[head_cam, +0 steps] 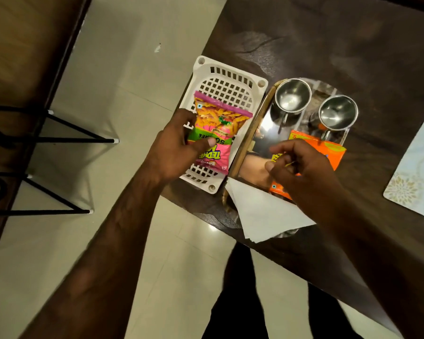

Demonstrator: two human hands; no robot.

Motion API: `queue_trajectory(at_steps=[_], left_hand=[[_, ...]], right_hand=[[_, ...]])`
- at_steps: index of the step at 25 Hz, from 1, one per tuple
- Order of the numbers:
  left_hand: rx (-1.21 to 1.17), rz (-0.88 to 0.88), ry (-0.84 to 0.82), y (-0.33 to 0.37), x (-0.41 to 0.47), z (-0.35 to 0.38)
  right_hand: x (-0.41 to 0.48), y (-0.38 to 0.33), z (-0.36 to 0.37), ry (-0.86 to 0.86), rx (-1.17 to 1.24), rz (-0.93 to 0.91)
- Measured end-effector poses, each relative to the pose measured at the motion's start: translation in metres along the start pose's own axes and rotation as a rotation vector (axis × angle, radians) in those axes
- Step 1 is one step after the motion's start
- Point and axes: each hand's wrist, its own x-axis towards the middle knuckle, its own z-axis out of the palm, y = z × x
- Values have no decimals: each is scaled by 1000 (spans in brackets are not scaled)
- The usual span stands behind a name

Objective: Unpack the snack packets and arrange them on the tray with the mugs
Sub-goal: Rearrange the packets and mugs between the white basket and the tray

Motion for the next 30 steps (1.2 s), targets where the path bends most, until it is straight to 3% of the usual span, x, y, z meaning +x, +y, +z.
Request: queue_trajectory(at_steps=[2, 4, 6, 8, 11, 12, 14, 15, 17, 19, 20, 22, 25, 30], left_hand=[[60, 55, -120, 15, -7, 5], [352, 127, -311, 31, -12, 16], [663, 244, -422, 46, -17, 34], [779, 370, -448, 57, -21, 55], [797, 482, -364, 66, -23, 65], [751, 511, -275, 66, -23, 63], [576, 539, -20, 57, -24, 60], [435, 476, 96, 51, -25, 59], [95, 100, 151, 42, -31, 58], [-200, -283, -37, 30, -40, 68], [-254, -341, -135, 24, -45, 76], [-267, -306, -168, 16, -49, 90], [-295, -280, 0, 12, -32, 92], [-100, -208, 34, 12, 8, 89]], right_hand=[[2, -6, -3, 46, -19, -55], [4, -13, -14, 53, -119, -133], [5, -18, -23, -64, -197, -186], [3, -15, -27, -203, -310, -198], [-4, 4, -27, -230, -469, -94], [-6, 11, -28, -196, -433, -33], [-12, 23, -28, -112, -140, 128], [-16, 26, -26, -59, 37, 210], [-20, 29, -20, 44, 279, 337], [-23, 26, -12, 56, 447, 417], [-23, 24, -7, 38, 505, 441], [-21, 21, -1, 1, 548, 467], [-16, 17, 0, -18, 439, 496], [-18, 24, -25, 65, 298, 543]])
